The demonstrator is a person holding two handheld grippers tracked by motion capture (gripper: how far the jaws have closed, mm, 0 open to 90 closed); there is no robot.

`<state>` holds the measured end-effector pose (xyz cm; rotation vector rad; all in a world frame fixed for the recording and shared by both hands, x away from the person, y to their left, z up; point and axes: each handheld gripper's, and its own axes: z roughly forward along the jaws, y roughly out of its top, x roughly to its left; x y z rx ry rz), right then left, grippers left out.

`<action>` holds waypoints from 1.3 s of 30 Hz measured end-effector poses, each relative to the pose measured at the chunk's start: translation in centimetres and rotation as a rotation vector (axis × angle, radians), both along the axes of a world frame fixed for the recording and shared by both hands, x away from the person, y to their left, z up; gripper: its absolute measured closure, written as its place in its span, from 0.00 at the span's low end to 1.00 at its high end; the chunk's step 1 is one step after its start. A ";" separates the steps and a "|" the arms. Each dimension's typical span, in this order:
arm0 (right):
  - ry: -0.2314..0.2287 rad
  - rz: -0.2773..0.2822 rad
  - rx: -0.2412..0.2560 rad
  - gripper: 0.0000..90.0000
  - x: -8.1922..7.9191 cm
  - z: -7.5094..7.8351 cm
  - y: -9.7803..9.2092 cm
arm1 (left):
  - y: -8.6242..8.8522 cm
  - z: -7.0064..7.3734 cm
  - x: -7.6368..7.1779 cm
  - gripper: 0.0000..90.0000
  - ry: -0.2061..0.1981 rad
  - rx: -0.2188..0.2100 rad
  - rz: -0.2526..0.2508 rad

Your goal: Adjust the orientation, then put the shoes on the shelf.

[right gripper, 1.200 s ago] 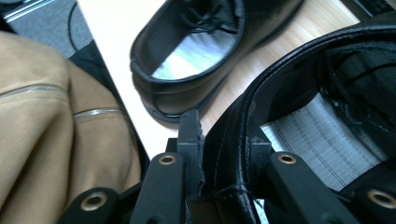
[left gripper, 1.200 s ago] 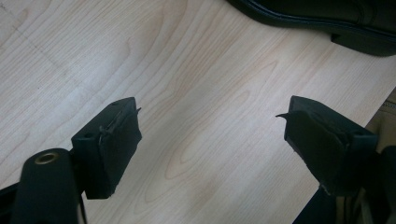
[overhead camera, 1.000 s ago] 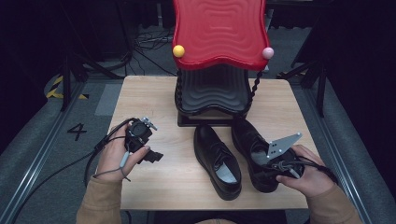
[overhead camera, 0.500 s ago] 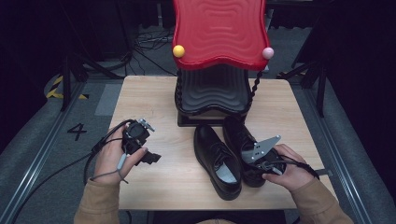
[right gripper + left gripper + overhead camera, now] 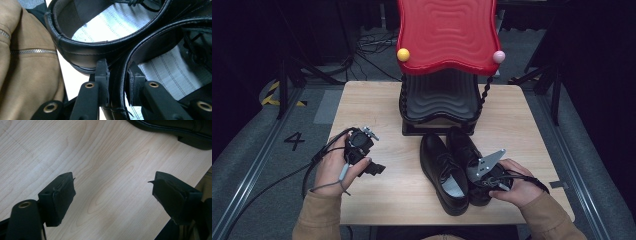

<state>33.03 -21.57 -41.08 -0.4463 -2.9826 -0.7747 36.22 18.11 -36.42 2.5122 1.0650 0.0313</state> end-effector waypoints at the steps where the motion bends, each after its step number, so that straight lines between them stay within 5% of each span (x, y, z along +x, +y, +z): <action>1: 0.005 -0.004 0.000 0.83 -0.1 0.0 0.0 | 0.0 0.0 0.0 0.21 0.000 0.000 0.000; 15: 0.051 -0.052 -0.019 0.76 -0.4 0.3 0.0 | 0.1 0.1 0.0 0.21 0.001 0.003 0.007; 20: 0.052 -0.165 0.011 0.67 -0.7 2.1 -0.7 | 0.2 0.1 -0.1 0.21 -0.011 0.007 0.005; 32: 0.052 -0.373 0.072 0.62 0.4 4.0 -0.5 | 0.1 -0.3 -0.6 0.21 -0.022 0.034 0.010; 39: 0.153 -0.527 0.063 0.60 1.4 3.5 0.8 | 0.1 -0.4 -1.1 0.23 -0.075 0.069 0.025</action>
